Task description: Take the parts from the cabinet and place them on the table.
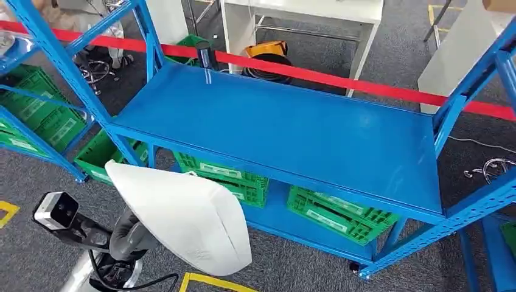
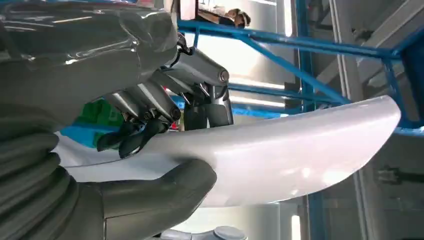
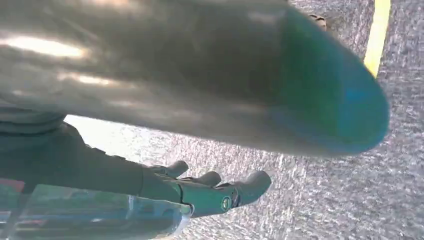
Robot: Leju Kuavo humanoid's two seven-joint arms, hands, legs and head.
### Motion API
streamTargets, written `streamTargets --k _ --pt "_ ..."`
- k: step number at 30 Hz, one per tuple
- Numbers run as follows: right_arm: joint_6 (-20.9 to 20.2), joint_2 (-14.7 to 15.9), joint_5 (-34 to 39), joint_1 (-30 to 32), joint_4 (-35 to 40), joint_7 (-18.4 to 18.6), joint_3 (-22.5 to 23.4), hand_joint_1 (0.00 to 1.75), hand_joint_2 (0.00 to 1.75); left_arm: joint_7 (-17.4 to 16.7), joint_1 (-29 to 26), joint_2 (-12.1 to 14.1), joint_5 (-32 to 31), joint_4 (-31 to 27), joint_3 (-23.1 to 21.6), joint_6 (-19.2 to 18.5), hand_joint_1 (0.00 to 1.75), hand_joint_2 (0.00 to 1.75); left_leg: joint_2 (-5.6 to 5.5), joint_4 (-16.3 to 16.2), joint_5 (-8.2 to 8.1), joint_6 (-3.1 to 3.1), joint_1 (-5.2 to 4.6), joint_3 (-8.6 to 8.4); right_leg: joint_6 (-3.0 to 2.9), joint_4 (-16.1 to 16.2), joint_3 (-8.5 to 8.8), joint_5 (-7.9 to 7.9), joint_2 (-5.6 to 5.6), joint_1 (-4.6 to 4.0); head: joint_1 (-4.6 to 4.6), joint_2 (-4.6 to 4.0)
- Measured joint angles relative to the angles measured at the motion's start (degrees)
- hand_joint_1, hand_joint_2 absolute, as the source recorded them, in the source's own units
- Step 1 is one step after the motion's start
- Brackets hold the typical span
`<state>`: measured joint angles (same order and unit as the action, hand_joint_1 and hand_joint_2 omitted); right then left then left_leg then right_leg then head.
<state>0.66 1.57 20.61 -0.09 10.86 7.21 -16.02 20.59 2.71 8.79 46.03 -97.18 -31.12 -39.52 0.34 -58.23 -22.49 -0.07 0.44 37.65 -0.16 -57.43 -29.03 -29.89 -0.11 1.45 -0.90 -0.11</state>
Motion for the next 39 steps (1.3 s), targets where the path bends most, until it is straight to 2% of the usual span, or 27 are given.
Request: streamTargets --k 1,3,4,5,7,9,10,11,13,14,15,16,17,19,20,22,23,24,25,26,29,30,32,34,35,37,39 --pt "0.0 0.04 0.0 -0.03 0.04 0.0 0.0 0.0 0.0 -0.02 0.0 0.02 -0.02 0.02 0.0 0.09 1.75 1.75 -0.09 -1.96 -3.4 -0.37 0.09 0.54 -0.51 0.0 -0.68 0.67 0.01 -0.01 -0.24 0.0" --pt "0.0 0.02 0.04 -0.02 0.09 0.0 0.0 0.0 0.0 -0.02 0.0 0.0 -0.04 0.02 0.02 0.09 1.75 1.75 -0.11 -10.02 -10.34 -0.96 0.27 2.33 -0.76 -0.1 -1.99 2.03 -0.05 -0.22 -0.26 0.0" --pt "0.0 0.02 0.04 -0.01 0.09 0.0 0.0 0.0 0.0 -0.02 -0.05 0.02 -0.04 0.02 0.0 0.09 1.75 1.75 -0.11 -14.13 -12.07 -1.06 0.29 3.03 -0.8 -0.13 -2.8 2.68 -0.06 -0.3 -0.33 0.0" --pt "-0.02 0.02 0.04 0.0 0.09 0.0 0.0 0.0 0.0 -0.02 -0.05 0.02 -0.04 0.06 0.02 0.09 1.75 1.75 -0.12 -16.9 -12.07 -1.05 0.29 3.04 -0.74 -0.18 -3.64 3.32 -0.07 -0.45 -0.33 0.0" --pt "-0.02 0.0 0.04 0.0 0.09 0.0 -0.02 0.0 0.0 -0.02 -0.04 0.04 -0.04 0.15 0.0 0.09 1.75 1.75 -0.13 -14.52 -8.52 -0.54 0.27 -0.46 -0.59 -0.21 -5.17 4.5 -0.05 -0.63 -0.33 0.0" --pt "-0.02 -0.09 0.04 -0.04 0.11 0.0 -0.02 0.0 0.0 -0.02 0.06 0.02 -0.04 0.13 0.02 0.09 1.75 1.75 -0.4 -4.7 -6.14 0.67 -0.02 -7.83 -0.45 -0.19 -6.08 5.6 0.07 -0.83 -0.33 0.0" --pt "-0.04 -0.39 0.07 0.05 0.24 0.0 -0.02 0.0 0.0 -0.02 0.18 0.04 -0.04 0.11 0.07 0.09 1.75 1.75 -0.54 0.54 -8.18 1.56 -0.33 -11.3 -0.19 -0.2 -6.19 5.99 0.1 -0.75 -0.28 0.0" --pt "-0.04 -0.37 0.07 -0.01 0.26 -0.02 -0.02 0.0 0.0 0.0 0.24 0.02 -0.05 0.09 0.07 0.09 1.75 1.75 -0.5 3.47 -8.92 1.54 -0.46 -13.02 0.39 -0.14 -6.24 6.42 0.09 -0.91 -0.22 0.0" --pt "-0.04 -0.39 0.07 -0.08 0.26 -0.02 -0.02 0.0 0.0 0.0 0.31 0.02 -0.04 0.11 0.07 0.09 1.75 1.75 -0.53 2.92 -8.03 2.09 -1.13 -12.33 1.21 0.35 -6.37 7.68 0.05 -0.21 -0.37 0.0" --pt "-0.04 -0.46 0.07 -0.01 0.26 -0.02 -0.02 0.0 0.0 0.0 0.29 0.02 -0.07 0.11 0.04 0.11 1.75 1.75 -0.47 3.37 -7.18 2.5 -1.31 -11.97 1.76 0.69 -6.39 8.34 0.06 -0.39 -0.28 0.0" --pt "-0.04 -0.46 0.07 0.07 0.24 -0.02 -0.04 0.0 0.0 0.0 0.28 -0.06 -0.07 0.11 0.02 0.09 1.75 1.75 -0.16 4.49 -5.8 2.82 -0.49 -11.38 1.61 0.2 -6.85 7.87 -0.01 -0.42 -0.22 0.0" --pt "-0.04 -0.48 0.07 0.13 0.24 -0.02 -0.04 0.0 0.0 -0.02 0.4 -0.09 -0.07 0.11 0.0 0.09 1.75 1.75 -0.01 4.64 -5.0 3.05 -0.73 -10.6 1.17 -0.97 -7.71 5.55 0.11 -0.5 -0.24 0.0" --pt "-0.04 -0.48 0.07 0.15 0.24 -0.02 -0.04 0.0 0.0 0.0 0.37 -0.09 -0.04 0.11 0.04 0.11 1.75 1.75 -0.01 4.6 -4.15 3.41 -0.74 -9.47 0.41 -4.34 -8.83 1.78 0.1 -0.41 0.04 0.0" --pt "-0.04 -0.31 0.07 0.09 0.24 -0.02 -0.04 0.0 0.0 -0.02 0.3 -0.11 -0.09 0.11 0.02 0.15 1.75 1.75 0.01 4.52 -2.43 3.29 -0.85 -7.15 0.23 -13.25 -10.81 -3.7 0.1 -0.38 0.04 0.0" --pt "-0.04 -0.26 0.07 0.06 0.24 -0.02 -0.04 0.0 0.0 -0.02 0.25 -0.13 -0.09 0.13 0.0 0.17 1.75 1.75 0.06 4.38 -1.6 3.21 -0.86 -6.36 0.92 -16.62 -11.15 -4.0 0.09 -0.37 0.13 0.0" --pt "-0.04 -0.17 0.07 0.06 0.24 -0.02 -0.04 0.0 0.0 -0.02 0.23 -0.13 -0.09 0.17 0.0 0.17 1.75 1.75 0.17 3.94 -0.09 2.88 -0.77 -3.99 3.08 -17.36 -9.06 -0.46 0.08 -0.14 0.09 0.0" --pt "-0.04 -0.11 0.07 0.05 0.24 -0.02 -0.04 0.0 0.0 -0.02 0.22 -0.11 -0.09 0.17 0.0 0.17 1.75 1.75 0.21 3.47 0.51 2.61 -0.68 -2.72 3.88 -13.83 -6.06 1.46 0.06 0.02 0.07 0.0" --pt "-0.04 -0.04 0.07 -0.01 0.24 -0.02 -0.04 0.0 0.0 -0.02 0.24 -0.13 -0.09 0.17 0.0 0.17 1.75 1.75 0.2 2.82 0.9 2.26 -0.6 -1.73 4.0 -8.89 -2.45 1.88 0.06 0.16 0.09 0.0" --pt "-0.04 -0.09 0.07 -0.13 0.28 -0.02 -0.04 0.0 0.0 -0.02 0.23 -0.13 -0.09 0.17 0.0 0.17 1.75 1.75 0.2 1.94 1.16 1.91 -0.75 -0.85 3.42 -2.88 1.71 -0.14 0.08 0.3 0.13 0.0" --pt "-0.04 0.0 0.07 -0.19 0.35 -0.02 -0.04 0.0 0.0 -0.02 0.28 -0.13 -0.07 0.17 0.02 0.17 1.75 1.75 0.28 1.13 1.37 1.63 -0.87 -0.26 2.7 1.51 4.19 -2.21 0.27 -0.21 0.0 0.0" --pt "-0.04 -0.04 0.07 -0.14 0.35 -0.09 -0.04 0.0 0.0 -0.02 0.2 -0.11 -0.11 0.17 -0.04 0.15 1.75 1.75 0.33 1.3 3.06 0.68 -0.65 0.14 1.14 0.93 2.51 -1.76 0.2 -0.49 0.0 0.0" --pt "-0.04 -0.24 0.07 -0.02 0.33 -0.09 -0.04 0.0 0.0 -0.02 0.16 -0.02 -0.11 0.2 -0.04 0.15 1.75 1.75 0.21 1.01 2.85 0.42 -0.32 0.68 0.49 1.06 1.89 -0.97 -0.03 0.12 0.04 0.0" --pt "-0.04 -0.15 0.07 -0.06 0.35 -0.04 -0.04 0.0 0.0 -0.02 0.11 0.0 -0.11 0.2 -0.04 0.17 1.75 1.75 -0.1 -2.82 -3.9 -0.4 -0.12 1.87 -0.37 1.03 0.49 0.42 -0.21 -0.01 -0.15 0.0" --pt "-0.04 -0.11 0.09 -0.07 0.35 -0.04 -0.04 0.0 0.0 -0.02 0.08 0.04 -0.11 0.2 0.0 0.2 1.75 1.75 -0.11 -11.75 -10.37 -1.01 0.17 3.55 -0.44 0.95 -0.95 1.92 -0.26 -0.17 -0.22 0.0" --pt "-0.04 -0.11 0.11 -0.04 0.35 -0.04 -0.04 0.0 0.0 -0.02 0.08 0.04 -0.11 0.22 0.0 0.2 1.75 1.75 -0.11 -15.46 -11.23 -1.1 0.24 3.98 -0.36 0.84 -1.84 2.61 -0.26 -0.25 -0.22 0.0" --pt "-0.04 -0.13 0.09 0.02 0.35 -0.04 -0.04 0.0 0.0 -0.02 0.06 0.04 -0.11 0.22 0.0 0.2 1.75 1.75 -0.11 -16.54 -8.51 -0.95 0.25 1.96 -0.12 0.76 -3.48 3.81 -0.26 -0.31 -0.24 0.0" --pt "-0.04 -0.13 0.09 -0.03 0.35 -0.04 -0.04 0.0 0.0 -0.02 0.09 0.04 -0.11 0.22 0.0 0.2 1.75 1.75 -0.19 -7.93 -5.3 -0.28 0.22 -4.92 0.12 0.75 -4.74 4.92 -0.17 -0.43 -0.24 0.0"
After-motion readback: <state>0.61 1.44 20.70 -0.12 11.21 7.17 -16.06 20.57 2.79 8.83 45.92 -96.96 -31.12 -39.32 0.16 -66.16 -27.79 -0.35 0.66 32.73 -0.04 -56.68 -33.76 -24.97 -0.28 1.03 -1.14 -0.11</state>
